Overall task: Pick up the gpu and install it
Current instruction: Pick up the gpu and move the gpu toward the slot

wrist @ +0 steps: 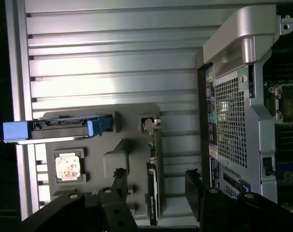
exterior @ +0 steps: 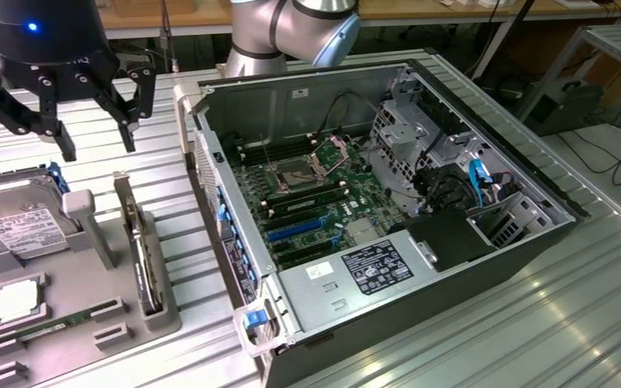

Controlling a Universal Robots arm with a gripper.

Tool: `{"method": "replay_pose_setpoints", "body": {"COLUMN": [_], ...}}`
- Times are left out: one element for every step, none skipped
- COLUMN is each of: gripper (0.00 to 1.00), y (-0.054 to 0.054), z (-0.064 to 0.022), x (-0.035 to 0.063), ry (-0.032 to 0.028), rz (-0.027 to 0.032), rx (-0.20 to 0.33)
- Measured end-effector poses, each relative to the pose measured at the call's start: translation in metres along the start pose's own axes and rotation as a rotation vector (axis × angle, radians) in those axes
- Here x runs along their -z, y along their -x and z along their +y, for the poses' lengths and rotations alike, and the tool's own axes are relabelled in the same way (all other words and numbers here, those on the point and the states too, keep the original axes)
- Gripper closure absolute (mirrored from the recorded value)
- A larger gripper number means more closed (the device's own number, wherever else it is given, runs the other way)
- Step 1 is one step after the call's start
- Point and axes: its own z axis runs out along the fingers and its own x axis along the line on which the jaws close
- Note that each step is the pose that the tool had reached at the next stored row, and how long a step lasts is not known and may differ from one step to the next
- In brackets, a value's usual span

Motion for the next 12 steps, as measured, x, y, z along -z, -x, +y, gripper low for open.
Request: {"method": "replay_pose_setpoints", "body": {"gripper": [0.40,0.40,0.40,0.40,0.40,0.40,0.40,0.40,0.40,0.40,0.40,0.40], "y": [0.000,0.000,0.000,0.000,0.000,0.000,0.000,0.000,0.000,0.001,0.001,0.001], "z": [-0.0003,-0.0004,-0.0006,-0.0008,-0.0011,-0.0016,-0.0033,-0.0059,-0.0104,-0.0165,-0.0222,-0.0250], "x": [-0.0002,-0.0004,-0.0007,-0.0012,-0.0016,-0.0019,-0.0023,-0.0026,-0.0030,-0.0034,-0.0037,-0.0038], "ry": [0.0004,0.0005,0.0008,0.0014,0.0016,0.0018,0.0018,0.0020,0.0019,0.0020,0.0020,0.0020], "rz": [0.0008,0.0015,0.0022,0.0030,0.0035,0.0040,0.0042,0.0042,0.0042,0.0043,0.0042,0.0043], "rx": [0.016,0.027,0.040,0.059,0.068,0.075,0.079,0.079,0.079,0.079,0.079,0.079]}}
